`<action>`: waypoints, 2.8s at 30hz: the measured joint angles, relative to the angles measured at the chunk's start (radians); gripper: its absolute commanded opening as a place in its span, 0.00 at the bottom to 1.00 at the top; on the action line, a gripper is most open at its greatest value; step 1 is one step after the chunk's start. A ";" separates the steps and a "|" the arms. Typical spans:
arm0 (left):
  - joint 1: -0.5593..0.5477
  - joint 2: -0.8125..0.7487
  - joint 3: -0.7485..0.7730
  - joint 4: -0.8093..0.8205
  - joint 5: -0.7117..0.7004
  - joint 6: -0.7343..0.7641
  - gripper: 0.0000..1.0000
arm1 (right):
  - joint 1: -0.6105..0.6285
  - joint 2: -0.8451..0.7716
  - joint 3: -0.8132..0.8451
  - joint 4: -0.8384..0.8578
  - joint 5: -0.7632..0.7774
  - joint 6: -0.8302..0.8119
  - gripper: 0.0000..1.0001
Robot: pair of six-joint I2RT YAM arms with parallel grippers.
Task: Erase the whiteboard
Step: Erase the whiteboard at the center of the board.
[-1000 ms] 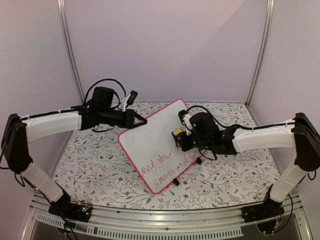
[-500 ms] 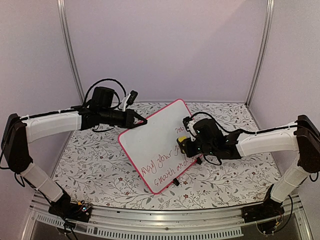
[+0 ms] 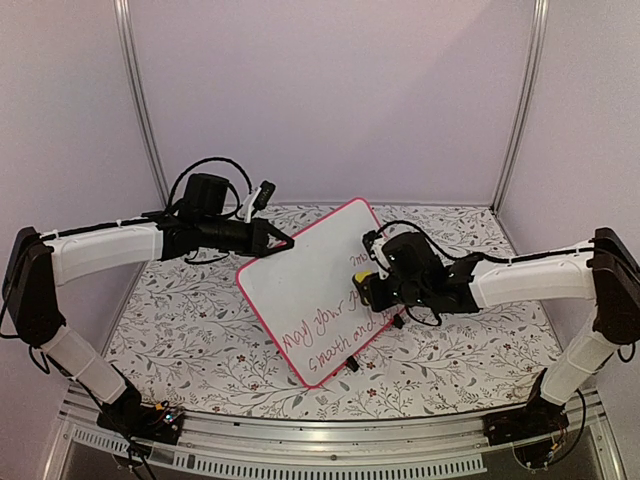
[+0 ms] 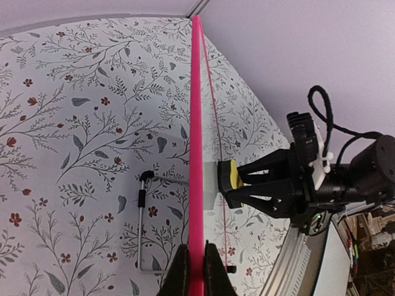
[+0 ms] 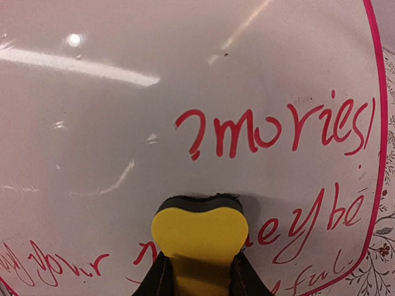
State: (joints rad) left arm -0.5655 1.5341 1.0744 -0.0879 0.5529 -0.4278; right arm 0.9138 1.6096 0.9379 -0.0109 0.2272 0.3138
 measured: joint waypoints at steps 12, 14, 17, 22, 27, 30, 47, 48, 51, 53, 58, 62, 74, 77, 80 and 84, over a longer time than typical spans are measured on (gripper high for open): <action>0.000 0.000 0.000 0.000 0.000 0.000 0.00 | 0.000 0.035 0.094 -0.021 0.002 -0.031 0.26; 0.000 0.000 0.000 0.000 0.000 0.000 0.00 | 0.000 0.038 0.104 -0.025 0.003 -0.038 0.26; 0.000 0.000 0.000 0.000 0.000 0.000 0.00 | 0.000 0.042 0.114 -0.027 0.006 -0.043 0.26; 0.000 0.000 0.000 0.000 0.001 0.000 0.00 | 0.000 0.045 0.123 -0.027 0.006 -0.045 0.26; 0.000 0.000 0.000 0.001 0.001 0.000 0.00 | -0.001 0.048 0.137 -0.026 0.007 -0.045 0.26; 0.000 0.000 0.000 0.002 0.003 0.000 0.00 | -0.001 0.050 0.144 -0.026 0.007 -0.046 0.26; 0.000 0.000 0.000 0.002 0.003 0.000 0.00 | -0.004 0.055 0.151 -0.025 0.010 -0.045 0.26; 0.000 0.000 0.000 0.002 0.003 0.000 0.00 | -0.004 0.055 0.151 -0.025 0.010 -0.045 0.26; 0.000 0.000 0.000 0.002 0.003 0.000 0.00 | -0.005 0.055 0.151 -0.024 0.010 -0.044 0.26; 0.000 0.000 0.000 0.002 0.003 0.000 0.00 | -0.005 0.055 0.151 -0.024 0.010 -0.044 0.26; 0.000 0.000 0.000 0.002 0.003 0.000 0.00 | -0.005 0.055 0.150 -0.022 0.010 -0.040 0.26; 0.000 0.000 0.000 0.001 0.003 0.000 0.00 | -0.005 0.056 0.145 -0.013 0.009 -0.034 0.26; 0.000 0.000 0.000 0.000 0.003 0.000 0.00 | -0.005 0.056 0.103 0.056 0.007 -0.011 0.26; 0.000 0.000 0.000 0.000 0.003 0.000 0.00 | -0.005 0.055 0.095 0.068 0.006 -0.007 0.26; 0.000 0.000 0.000 0.000 0.003 0.000 0.00 | -0.005 0.050 0.080 0.076 0.006 0.000 0.26; 0.000 0.000 0.000 0.000 0.003 0.000 0.00 | -0.006 0.040 0.055 0.083 0.006 0.009 0.26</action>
State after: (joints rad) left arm -0.5655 1.5341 1.0744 -0.0875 0.5560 -0.4282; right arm 0.9077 1.6501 0.9928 0.0723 0.2333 0.3225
